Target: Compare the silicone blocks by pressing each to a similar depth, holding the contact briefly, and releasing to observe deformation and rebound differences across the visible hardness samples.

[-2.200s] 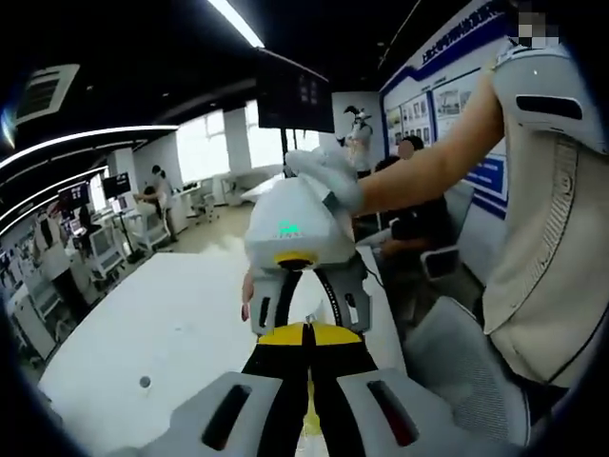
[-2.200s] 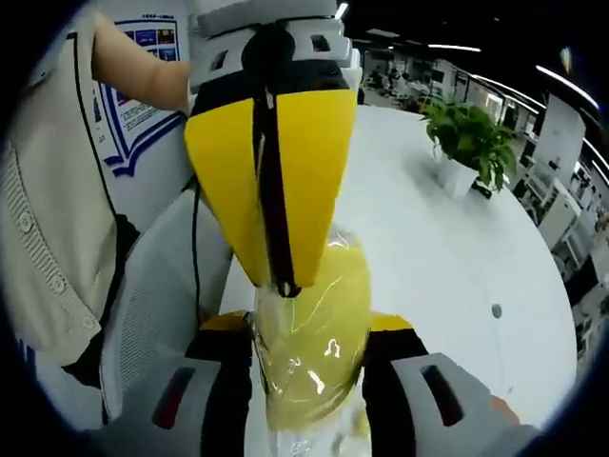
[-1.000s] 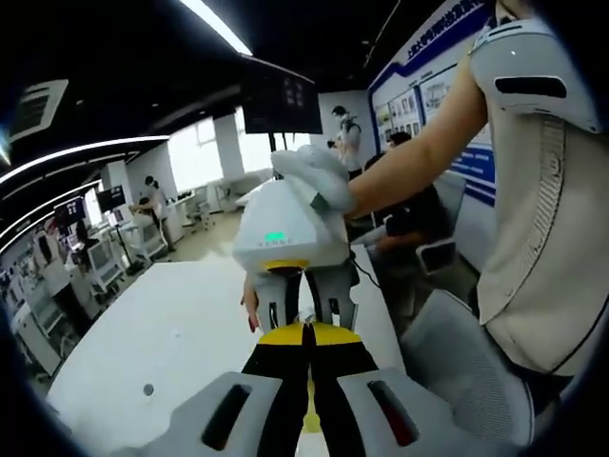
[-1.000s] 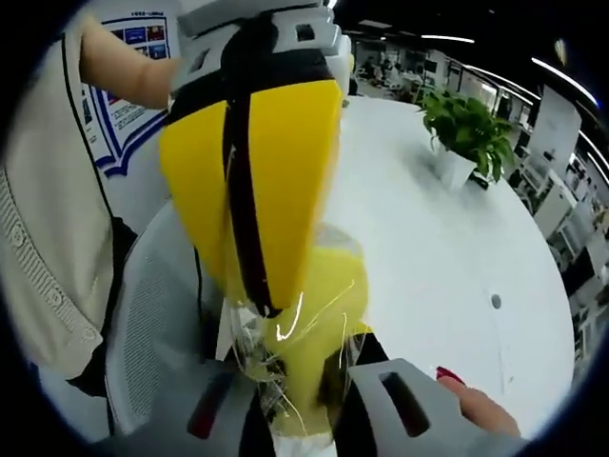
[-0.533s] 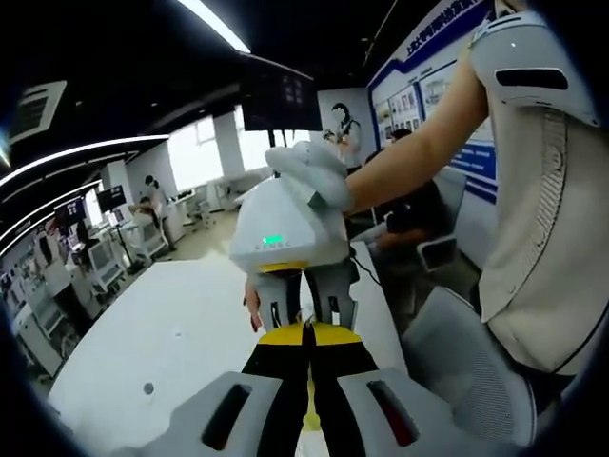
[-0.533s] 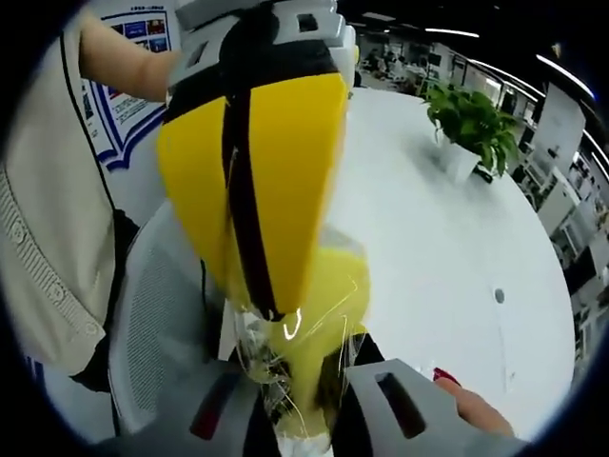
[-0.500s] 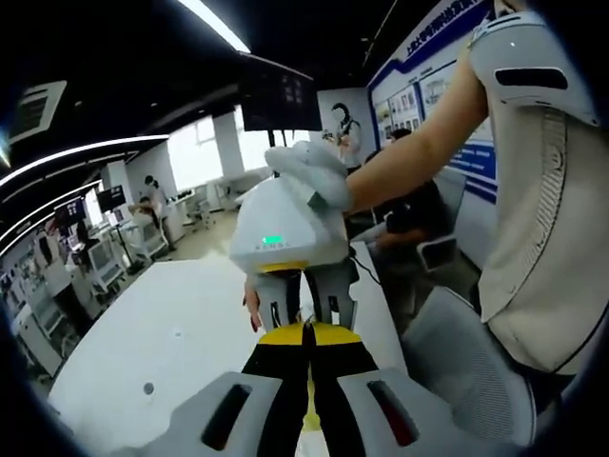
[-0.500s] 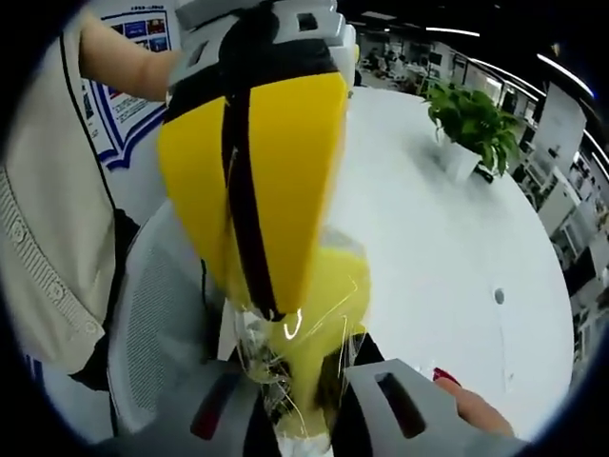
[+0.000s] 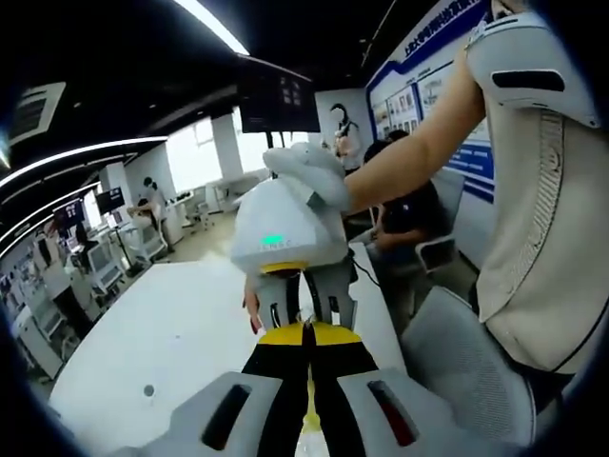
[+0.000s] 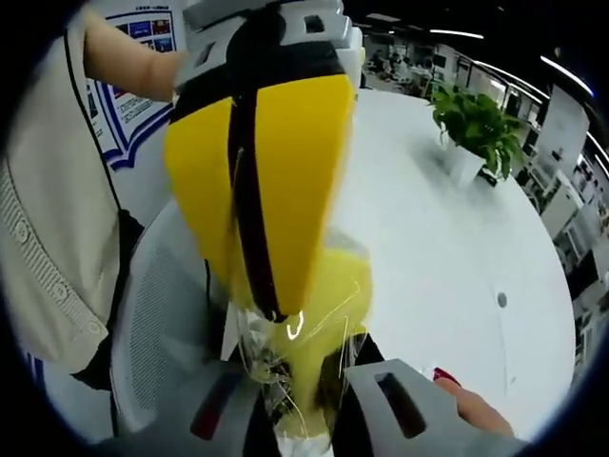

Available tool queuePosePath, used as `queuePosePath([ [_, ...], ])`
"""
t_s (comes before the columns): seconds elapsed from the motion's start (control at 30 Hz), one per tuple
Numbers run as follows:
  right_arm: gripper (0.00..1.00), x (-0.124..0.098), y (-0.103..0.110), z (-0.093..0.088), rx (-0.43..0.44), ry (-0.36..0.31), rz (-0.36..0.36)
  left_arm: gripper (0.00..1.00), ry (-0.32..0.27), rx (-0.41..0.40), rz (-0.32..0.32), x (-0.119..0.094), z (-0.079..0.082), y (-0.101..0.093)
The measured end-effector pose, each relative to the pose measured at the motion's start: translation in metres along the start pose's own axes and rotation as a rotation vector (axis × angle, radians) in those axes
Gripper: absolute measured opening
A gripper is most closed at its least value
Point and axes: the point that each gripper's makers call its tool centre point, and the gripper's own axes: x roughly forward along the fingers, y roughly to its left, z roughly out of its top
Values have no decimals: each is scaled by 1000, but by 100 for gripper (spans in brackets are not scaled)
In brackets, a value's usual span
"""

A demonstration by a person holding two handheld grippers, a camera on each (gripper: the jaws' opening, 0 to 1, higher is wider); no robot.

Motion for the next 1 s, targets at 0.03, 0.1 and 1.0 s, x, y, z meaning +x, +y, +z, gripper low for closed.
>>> queuePosePath([
  [0.03,4,0,0,0,1,-3,0,0,1,0,-1,0,0,0],
  [0.1,4,0,2,-1,11,2,8,0,4,3,0,1,0,-1],
  [1.0,5,6,2,-1,-21,14,4,0,29,12,-2,-1,-3,-1],
])
